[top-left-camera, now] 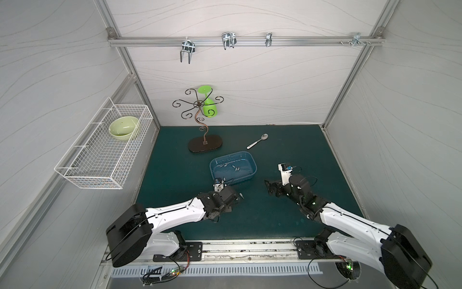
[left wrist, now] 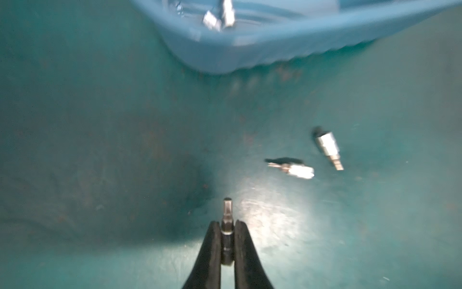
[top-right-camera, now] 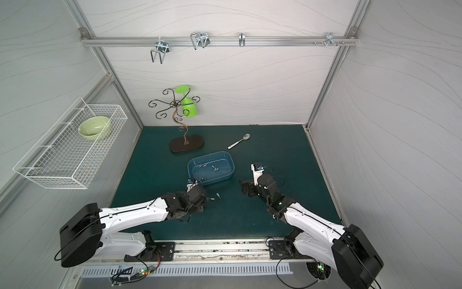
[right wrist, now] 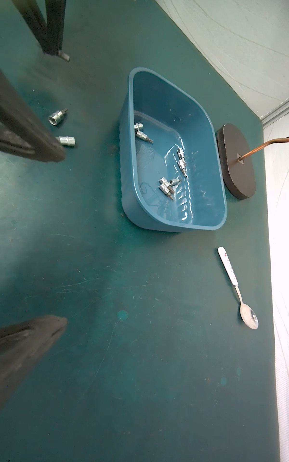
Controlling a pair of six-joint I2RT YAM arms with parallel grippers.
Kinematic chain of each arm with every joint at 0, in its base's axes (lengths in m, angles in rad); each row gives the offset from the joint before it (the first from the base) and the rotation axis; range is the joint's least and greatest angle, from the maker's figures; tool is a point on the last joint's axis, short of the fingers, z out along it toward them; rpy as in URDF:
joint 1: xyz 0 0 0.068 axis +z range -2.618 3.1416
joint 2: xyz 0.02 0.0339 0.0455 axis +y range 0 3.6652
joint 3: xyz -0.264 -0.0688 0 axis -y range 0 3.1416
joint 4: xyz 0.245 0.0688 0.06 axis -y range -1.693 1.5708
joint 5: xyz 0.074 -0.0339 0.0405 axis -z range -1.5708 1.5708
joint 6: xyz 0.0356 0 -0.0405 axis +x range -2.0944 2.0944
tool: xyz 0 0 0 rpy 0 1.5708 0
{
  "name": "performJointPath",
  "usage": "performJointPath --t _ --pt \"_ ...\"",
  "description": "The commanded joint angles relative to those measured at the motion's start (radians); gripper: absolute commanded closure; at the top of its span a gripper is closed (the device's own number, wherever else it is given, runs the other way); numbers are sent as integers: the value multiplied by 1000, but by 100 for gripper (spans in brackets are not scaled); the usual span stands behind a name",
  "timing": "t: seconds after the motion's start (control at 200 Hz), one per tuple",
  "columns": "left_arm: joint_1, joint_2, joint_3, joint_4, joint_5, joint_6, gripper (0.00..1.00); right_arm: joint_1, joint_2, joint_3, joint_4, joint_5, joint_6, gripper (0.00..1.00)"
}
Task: Put the bit on the desktop into the storage box
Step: Pick up the screwdriver bit from the center of the board, then place the screwdriver bit in the storage box.
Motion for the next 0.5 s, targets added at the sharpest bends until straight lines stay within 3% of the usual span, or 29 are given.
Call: performJointPath --t 0.0,0.24,0.495 --pt "10 -21 113 -50 -30 64 100 -5 -38 -3 5 14 1 1" --pt "144 51 242 52 42 210 100 -4 -85 -11 -5 19 -3 1" --pt "313 259 384 162 146 356 100 -5 -43 14 -14 -60 -14 1"
